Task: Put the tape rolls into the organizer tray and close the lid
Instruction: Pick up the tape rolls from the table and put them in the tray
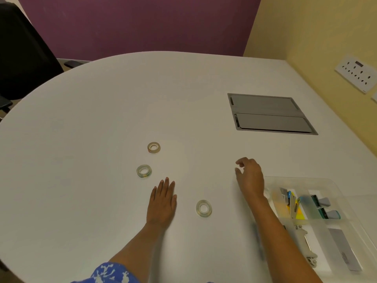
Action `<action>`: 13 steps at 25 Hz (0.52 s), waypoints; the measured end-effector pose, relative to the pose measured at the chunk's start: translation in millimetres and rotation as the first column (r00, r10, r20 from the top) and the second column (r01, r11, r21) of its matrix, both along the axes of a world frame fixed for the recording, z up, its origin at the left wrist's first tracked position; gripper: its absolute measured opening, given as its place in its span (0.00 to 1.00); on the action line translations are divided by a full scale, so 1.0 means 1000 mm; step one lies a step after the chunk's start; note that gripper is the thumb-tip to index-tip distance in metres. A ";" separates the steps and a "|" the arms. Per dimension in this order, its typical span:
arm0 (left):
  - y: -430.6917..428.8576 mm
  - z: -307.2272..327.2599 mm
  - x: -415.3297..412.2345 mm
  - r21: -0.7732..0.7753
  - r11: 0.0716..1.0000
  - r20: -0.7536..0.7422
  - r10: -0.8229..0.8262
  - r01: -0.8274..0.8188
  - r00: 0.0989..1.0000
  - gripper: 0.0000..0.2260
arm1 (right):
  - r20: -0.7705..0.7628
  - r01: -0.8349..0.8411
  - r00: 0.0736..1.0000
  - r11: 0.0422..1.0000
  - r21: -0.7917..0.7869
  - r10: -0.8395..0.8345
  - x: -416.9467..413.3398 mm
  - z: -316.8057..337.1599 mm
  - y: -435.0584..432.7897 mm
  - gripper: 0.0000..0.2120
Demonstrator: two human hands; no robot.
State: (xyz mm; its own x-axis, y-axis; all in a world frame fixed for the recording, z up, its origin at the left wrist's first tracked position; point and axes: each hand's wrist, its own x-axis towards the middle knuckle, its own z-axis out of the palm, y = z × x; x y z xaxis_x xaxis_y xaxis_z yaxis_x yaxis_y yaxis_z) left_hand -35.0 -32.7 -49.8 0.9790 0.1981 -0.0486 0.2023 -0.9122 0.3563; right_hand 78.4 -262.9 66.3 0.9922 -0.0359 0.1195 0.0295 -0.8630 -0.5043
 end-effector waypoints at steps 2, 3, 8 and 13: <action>0.001 -0.003 0.002 0.010 1.000 0.019 -0.002 0.002 1.000 0.23 | -0.010 -0.070 0.998 0.998 -0.001 0.070 0.009 0.002 0.024 0.10; 0.003 -0.003 0.004 0.007 1.000 0.031 0.000 0.000 1.000 0.23 | -0.016 -0.108 0.994 0.994 -0.004 0.108 0.014 0.001 0.037 0.11; 0.010 -0.004 0.019 0.019 1.000 0.071 0.002 -0.003 0.997 0.23 | -0.057 -0.296 0.954 0.955 -0.009 0.295 0.036 -0.011 0.100 0.12; 0.017 -0.008 0.042 0.016 1.000 0.084 0.015 -0.016 0.996 0.24 | -0.128 -0.443 0.893 0.894 -0.068 0.432 0.055 -0.030 0.159 0.13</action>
State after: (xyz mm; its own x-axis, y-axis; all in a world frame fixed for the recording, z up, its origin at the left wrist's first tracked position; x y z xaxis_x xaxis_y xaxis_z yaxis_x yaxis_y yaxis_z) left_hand 6.7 -15.4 -58.0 0.9762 0.2135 0.0369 0.1866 -0.9151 0.3573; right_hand 133.7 -103.4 36.6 0.9118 0.4106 -0.0061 0.3654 -0.8180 -0.4442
